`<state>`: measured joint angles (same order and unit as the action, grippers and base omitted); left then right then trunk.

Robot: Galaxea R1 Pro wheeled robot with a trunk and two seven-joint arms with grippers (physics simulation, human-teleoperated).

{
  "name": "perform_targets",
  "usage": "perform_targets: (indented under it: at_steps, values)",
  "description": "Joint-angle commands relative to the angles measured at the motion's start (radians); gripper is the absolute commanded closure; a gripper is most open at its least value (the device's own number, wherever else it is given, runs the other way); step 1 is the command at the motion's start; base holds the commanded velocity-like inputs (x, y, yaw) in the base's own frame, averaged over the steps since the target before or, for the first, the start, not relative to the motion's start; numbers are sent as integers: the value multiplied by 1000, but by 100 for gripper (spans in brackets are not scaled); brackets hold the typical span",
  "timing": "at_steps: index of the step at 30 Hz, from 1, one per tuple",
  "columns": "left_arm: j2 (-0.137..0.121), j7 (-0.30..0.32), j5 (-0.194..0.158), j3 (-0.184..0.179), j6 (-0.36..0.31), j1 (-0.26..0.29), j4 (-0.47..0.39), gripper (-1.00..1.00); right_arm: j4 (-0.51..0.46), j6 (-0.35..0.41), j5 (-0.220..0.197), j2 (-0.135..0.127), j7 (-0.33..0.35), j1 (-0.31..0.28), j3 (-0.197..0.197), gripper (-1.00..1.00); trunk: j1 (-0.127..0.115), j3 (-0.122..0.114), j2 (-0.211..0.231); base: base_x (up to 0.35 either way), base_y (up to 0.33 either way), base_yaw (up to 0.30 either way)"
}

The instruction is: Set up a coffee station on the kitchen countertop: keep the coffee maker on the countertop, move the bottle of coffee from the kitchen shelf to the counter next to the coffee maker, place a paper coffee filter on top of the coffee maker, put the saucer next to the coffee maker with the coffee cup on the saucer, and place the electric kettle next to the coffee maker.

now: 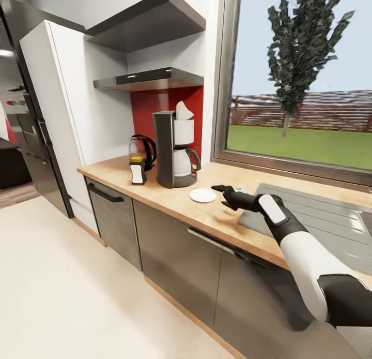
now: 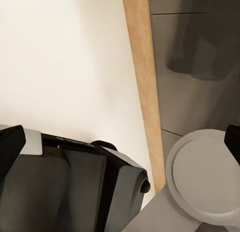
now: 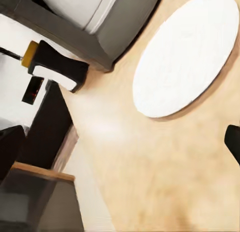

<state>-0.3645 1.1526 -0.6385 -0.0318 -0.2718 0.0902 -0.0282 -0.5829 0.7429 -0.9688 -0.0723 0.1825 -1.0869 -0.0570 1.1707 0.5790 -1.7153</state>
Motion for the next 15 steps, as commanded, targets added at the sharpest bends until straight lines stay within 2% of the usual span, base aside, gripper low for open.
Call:
perform_targets:
  at_steps: [1, 2, 3, 4, 7, 8, 9, 11, 12, 15]
  values:
    - [0, 3, -6, -4, -10, 0, -1, -100, -13, 1, 7, 3, 20, -1, -15, -100, 0, 1, -1, -26, 0, 0]
    - [0, 4, -6, -4, -10, 0, -1, -100, -66, 0, 9, 17, 69, -1, -105, -100, 0, 1, -1, -10, 0, 0]
    - [-1, 4, -6, -4, -10, 0, -1, -100, -82, 0, 9, 20, 80, -1, -138, -100, 0, 1, -1, -8, 10, 0]
    - [0, 4, -6, -4, -10, 0, -1, -100, -115, -4, 9, 24, 97, -1, -205, -100, 0, 1, -1, -5, 73, 0]
    - [0, 4, -6, -4, -10, 0, -1, -100, -155, -21, 10, 31, 111, -1, -291, -100, 0, 1, -1, -3, 152, 0]
    - [0, 4, -6, -4, -10, 0, -1, -100, -172, -39, 10, 38, 117, -1, -335, -100, 0, 1, -1, -2, 227, 0]
    - [-1, 4, -6, -4, -10, 0, -1, -100, -178, -47, 10, 41, 119, -1, -352, -100, 0, 1, -1, -1, 229, 0]
    - [0, 3, -6, -4, -10, 0, -1, -100, -193, -68, 10, 63, 124, -1, -402, -100, 0, 1, -1, -1, 146, 0]
    - [-1, 3, -6, -4, -10, 0, -1, -100, -199, -78, 10, 83, 125, -1, -454, -100, 0, 1, -1, 0, 37, 0]
    - [0, 3, -6, -4, -10, 0, -1, -100, -201, -82, 11, 91, 125, 0, -498, -100, 0, 1, -1, 0, 69, 0]
